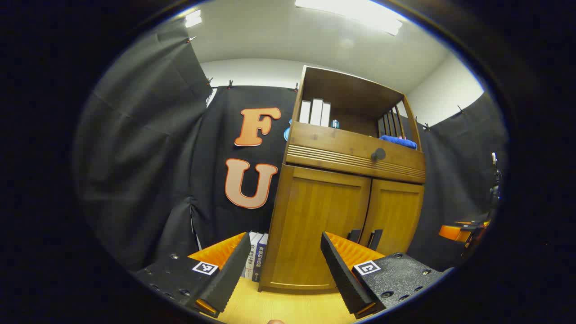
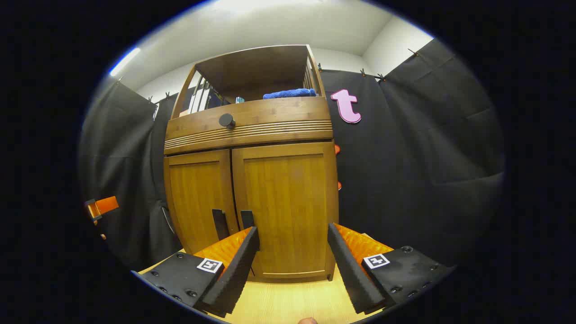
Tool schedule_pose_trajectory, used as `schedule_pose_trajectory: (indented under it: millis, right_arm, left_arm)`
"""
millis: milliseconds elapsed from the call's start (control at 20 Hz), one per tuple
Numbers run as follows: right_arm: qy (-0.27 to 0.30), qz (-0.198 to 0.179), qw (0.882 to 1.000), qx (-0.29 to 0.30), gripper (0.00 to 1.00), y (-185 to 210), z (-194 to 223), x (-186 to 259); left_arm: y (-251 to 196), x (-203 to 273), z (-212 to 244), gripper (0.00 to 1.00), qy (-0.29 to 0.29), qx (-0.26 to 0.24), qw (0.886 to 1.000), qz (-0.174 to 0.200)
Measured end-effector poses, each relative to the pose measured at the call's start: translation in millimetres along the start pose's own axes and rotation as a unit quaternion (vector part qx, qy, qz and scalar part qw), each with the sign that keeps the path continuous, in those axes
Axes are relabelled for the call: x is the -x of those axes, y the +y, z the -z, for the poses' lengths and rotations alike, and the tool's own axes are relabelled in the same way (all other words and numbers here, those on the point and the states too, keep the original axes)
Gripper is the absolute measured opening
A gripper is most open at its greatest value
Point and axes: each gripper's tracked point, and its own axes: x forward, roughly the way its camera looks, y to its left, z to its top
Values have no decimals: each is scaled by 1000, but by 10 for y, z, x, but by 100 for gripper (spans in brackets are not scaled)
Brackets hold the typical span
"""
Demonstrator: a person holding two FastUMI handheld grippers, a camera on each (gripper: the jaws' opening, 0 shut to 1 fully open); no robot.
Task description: Open the right door of the double-door shoe cabinet with the right hand, and open the left door with the left hand.
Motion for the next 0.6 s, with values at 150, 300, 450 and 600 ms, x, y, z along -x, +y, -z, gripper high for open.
schedule_pose_trajectory:
  millis: [150, 300, 450, 600]
  right_arm:
    - [5, -1, 1000, 4, 90, -10, 10, 90]
    - [-1, 8, 1000, 16, 90, -53, -46, 168]
    - [-3, 16, 1000, 15, 98, -107, -61, 241]
    - [1, 21, 1000, 7, 98, -161, -34, 265]
  left_arm:
    - [-169, 47, 59, 92, 13, -23, 999, 18]
    - [-278, 75, 73, 92, 12, -33, 999, 30]
    - [-323, 74, 78, 94, 13, -34, 999, 37]
    - [-333, 63, 73, 92, 10, -35, 999, 37]
